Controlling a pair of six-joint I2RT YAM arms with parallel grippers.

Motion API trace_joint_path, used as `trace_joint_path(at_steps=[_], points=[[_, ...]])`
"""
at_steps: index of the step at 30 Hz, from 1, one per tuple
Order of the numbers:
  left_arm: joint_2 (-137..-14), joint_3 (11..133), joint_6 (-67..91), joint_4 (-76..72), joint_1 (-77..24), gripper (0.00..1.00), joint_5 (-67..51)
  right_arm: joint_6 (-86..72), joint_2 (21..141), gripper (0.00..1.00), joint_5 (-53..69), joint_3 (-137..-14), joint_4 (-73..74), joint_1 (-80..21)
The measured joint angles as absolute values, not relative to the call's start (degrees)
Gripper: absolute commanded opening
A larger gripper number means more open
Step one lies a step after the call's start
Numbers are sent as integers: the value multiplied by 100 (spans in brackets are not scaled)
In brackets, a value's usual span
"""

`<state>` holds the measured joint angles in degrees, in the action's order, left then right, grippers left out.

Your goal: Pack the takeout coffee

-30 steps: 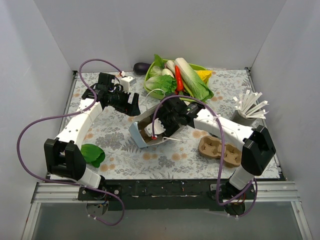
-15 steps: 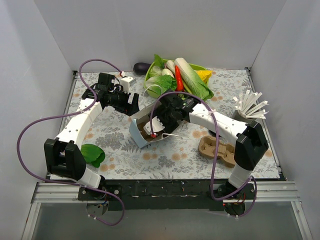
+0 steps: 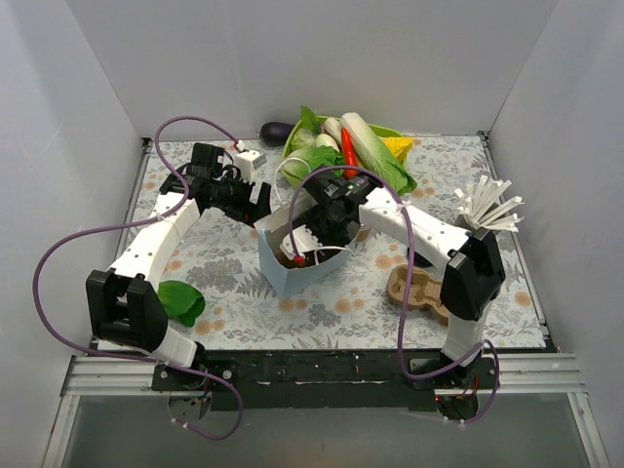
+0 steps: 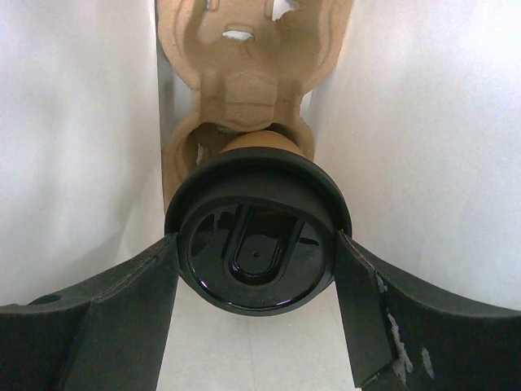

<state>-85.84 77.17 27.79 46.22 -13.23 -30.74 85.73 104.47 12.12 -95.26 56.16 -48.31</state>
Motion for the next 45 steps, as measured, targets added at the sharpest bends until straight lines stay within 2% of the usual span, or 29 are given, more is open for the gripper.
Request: trace_joint_path(at_steps=[8, 14, 29, 39, 41, 42, 45], points=[[-8582, 7585, 2753, 4580, -1323, 82, -3166, 8571, 10637, 1, 1365, -9915, 6707, -4834], [-8582, 7568, 2742, 4584, -1323, 81, -3223, 8506, 10637, 1, 1424, -9929, 6963, -4834], [-8547, 7524, 2775, 4606, -1365, 81, -3223, 8241, 10206, 1, 1223, -9074, 6206, -4838], [-8442, 7430, 2875, 4580, -1411, 81, -3225, 8025, 10147, 1, 972, -8976, 6049, -4963], [-8418, 7422, 2880, 4576, -1411, 81, -3223, 7994, 10145, 5, 947, -8973, 6045, -4965], [-8401, 7415, 2882, 4576, -1411, 81, -3223, 7970, 10143, 13, 937, -8971, 6040, -4967], [-8355, 7387, 2882, 4560, -1411, 82, -3218, 7922, 10106, 22, 923, -8930, 6001, -4967]])
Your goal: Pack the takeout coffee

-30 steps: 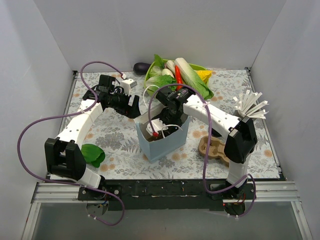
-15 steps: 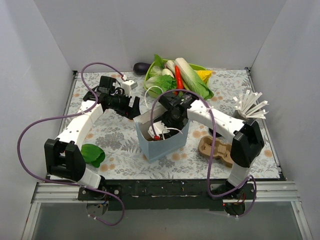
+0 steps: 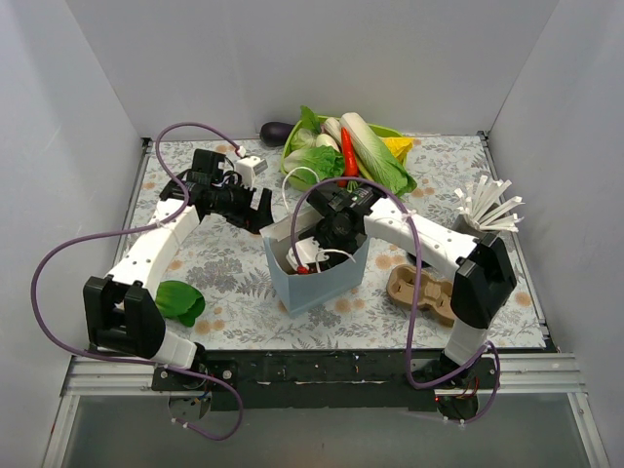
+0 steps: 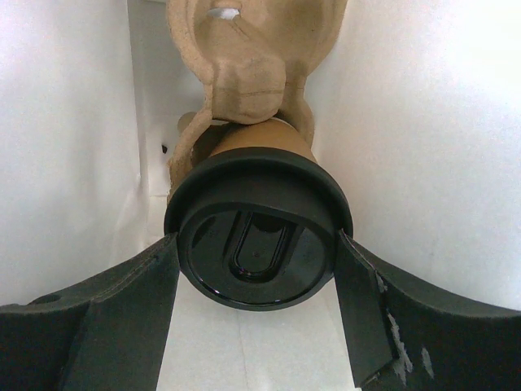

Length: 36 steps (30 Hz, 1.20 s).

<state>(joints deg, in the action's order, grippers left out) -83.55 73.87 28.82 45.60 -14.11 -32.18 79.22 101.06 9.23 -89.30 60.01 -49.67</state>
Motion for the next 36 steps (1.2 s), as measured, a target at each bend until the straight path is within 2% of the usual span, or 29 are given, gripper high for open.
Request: trace_joint_path(at_steps=[4, 5, 7, 9, 11, 14, 20, 36], points=[[-8313, 7387, 2871, 4543, -1411, 82, -3199, 7789, 10079, 30, 893, -8903, 5970, -4967], [-8300, 7387, 2867, 4543, -1411, 82, -3190, 7769, 10073, 36, 888, -8901, 5966, -4967], [-8267, 7387, 2849, 4545, -1411, 82, -3170, 7712, 10047, 41, 888, -8875, 5951, -4967], [-8213, 7387, 2836, 4547, -1411, 82, -3144, 7649, 9988, 52, 886, -8823, 5942, -4967], [-8145, 7387, 2832, 4558, -1411, 82, -3111, 7581, 9963, 71, 893, -8816, 5975, -4967], [-8023, 7387, 2808, 4593, -1411, 82, -3081, 7439, 9957, 89, 902, -8816, 5992, -4967], [-7907, 7387, 2742, 4622, -1411, 82, -3061, 7214, 9937, 95, 958, -8818, 6055, -4967], [-7907, 7387, 2679, 4633, -1411, 83, -3046, 6711, 9837, 98, 1017, -9065, 6110, -4967]])
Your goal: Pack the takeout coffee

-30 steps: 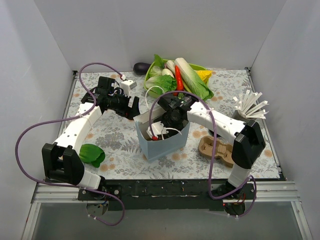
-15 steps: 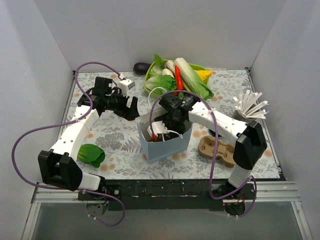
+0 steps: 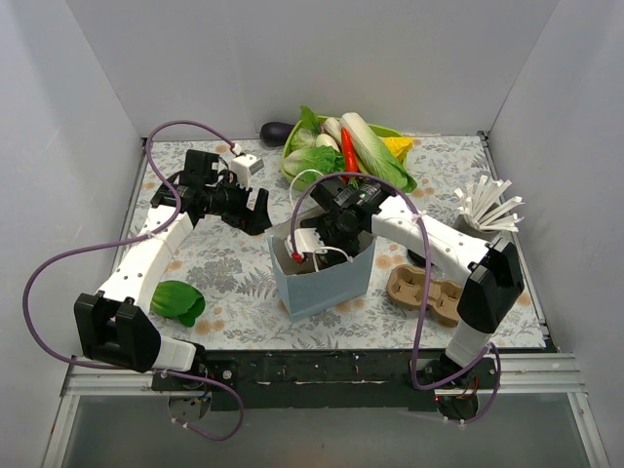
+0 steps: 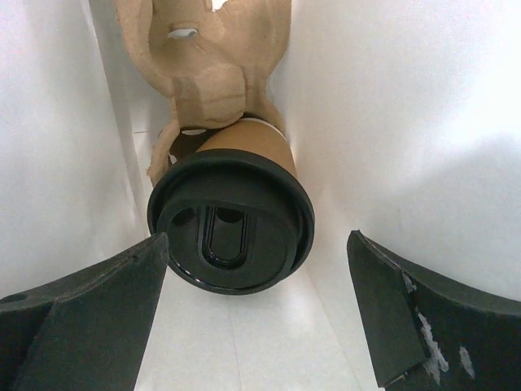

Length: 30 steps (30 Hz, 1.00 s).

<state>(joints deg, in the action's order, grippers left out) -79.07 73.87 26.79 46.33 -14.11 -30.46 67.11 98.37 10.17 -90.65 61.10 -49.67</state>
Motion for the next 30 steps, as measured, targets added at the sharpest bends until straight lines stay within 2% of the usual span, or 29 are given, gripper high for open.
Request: trace_joint_path(at_steps=[30], points=[[-7902, 7706, 2532, 4668, -1297, 83, -3223, 6093, 9367, 98, 655, -9874, 6040, -4967]])
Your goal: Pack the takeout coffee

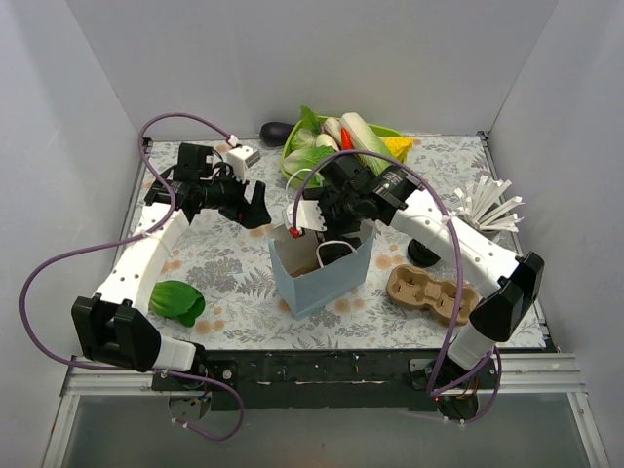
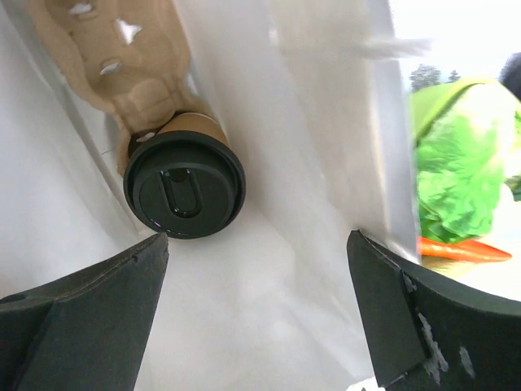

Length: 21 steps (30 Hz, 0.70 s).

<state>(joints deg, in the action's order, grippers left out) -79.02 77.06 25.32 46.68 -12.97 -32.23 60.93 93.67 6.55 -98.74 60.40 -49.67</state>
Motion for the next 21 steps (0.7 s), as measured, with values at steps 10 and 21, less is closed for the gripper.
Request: trace_joint_path(at_steps=[10, 21], points=[[-7942, 7710, 2646, 4407, -1090, 83, -3500, 5859, 8958, 98, 353, -10226, 5723, -4967], [-8320, 7747, 3081, 3907, -582, 83, -4106, 5688, 8750, 97, 5, -10344, 5594, -4950]])
